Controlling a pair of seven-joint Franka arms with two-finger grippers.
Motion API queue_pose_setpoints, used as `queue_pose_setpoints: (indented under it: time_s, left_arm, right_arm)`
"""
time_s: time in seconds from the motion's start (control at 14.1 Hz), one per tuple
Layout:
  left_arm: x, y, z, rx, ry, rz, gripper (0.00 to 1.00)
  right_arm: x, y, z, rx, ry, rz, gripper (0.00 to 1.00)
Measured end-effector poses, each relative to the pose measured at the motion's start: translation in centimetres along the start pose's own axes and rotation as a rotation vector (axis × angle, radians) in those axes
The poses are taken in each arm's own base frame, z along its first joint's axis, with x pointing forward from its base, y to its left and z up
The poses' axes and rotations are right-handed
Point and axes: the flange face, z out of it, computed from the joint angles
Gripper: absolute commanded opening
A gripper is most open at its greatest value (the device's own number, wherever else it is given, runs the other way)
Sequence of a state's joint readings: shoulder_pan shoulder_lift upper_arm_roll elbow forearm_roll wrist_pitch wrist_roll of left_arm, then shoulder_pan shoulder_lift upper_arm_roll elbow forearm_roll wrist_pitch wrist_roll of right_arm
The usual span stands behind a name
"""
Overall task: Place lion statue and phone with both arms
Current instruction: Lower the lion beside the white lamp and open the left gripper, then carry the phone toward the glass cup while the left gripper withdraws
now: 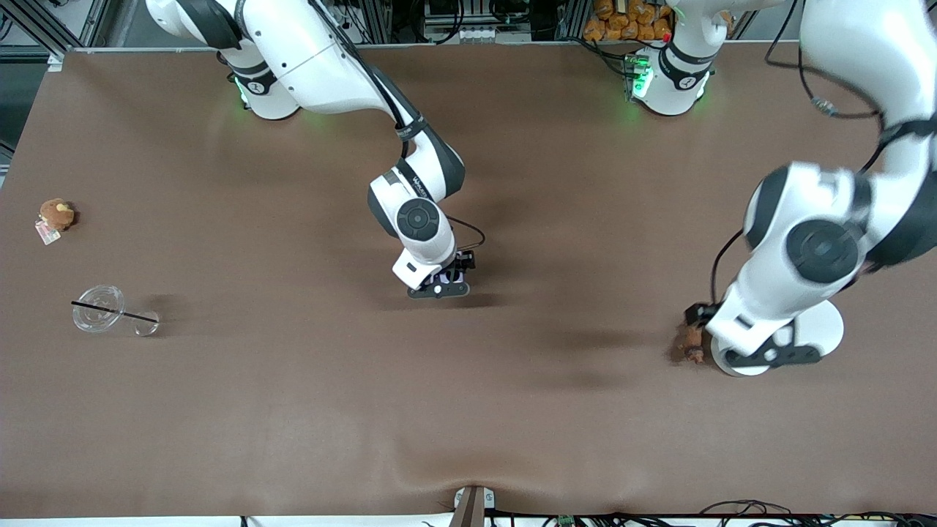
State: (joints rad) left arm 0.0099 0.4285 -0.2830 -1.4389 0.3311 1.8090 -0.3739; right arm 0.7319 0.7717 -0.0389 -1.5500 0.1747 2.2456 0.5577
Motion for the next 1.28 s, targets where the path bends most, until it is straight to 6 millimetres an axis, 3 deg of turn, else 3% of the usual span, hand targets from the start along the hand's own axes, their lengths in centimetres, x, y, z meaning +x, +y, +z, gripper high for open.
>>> queue_pose_setpoints:
  time_s: [0.21,0.43,0.57,0.85,1.14,1.28]
  left_arm:
    - [-3.0,-3.3,-7.3,0.012,-0.009,-0.055,1.00]
    - [-5.8,-6.6,-12.4,-0.131,-0.049,-0.140,1.00]
    - [-7.2,-8.8,-14.8,-0.158,-0.045,-0.177,1.00]
    - [-9.3,-10.1,-18.4,-0.163,-0.006,-0.197,1.00]
    - [-10.6,-10.1,-20.2,-0.162,0.009,-0.195,1.00]
    - [-12.1,-9.8,-21.2,-0.148,-0.019,-0.182,1.00]
  right_arm:
    - [3.3,3.0,-4.7,-0.036,-0.080,0.094,0.00]
    - [7.7,9.4,-8.8,-0.007,-0.068,0.198,0.00]
    - [10.1,14.4,-9.8,0.008,-0.063,0.231,0.00]
    - [13.0,22.3,-10.5,0.027,-0.065,0.279,0.00]
    - [13.8,28.9,-12.8,0.034,-0.094,0.318,0.00]
    - [14.0,33.2,-14.0,0.045,-0.111,0.290,0.00]
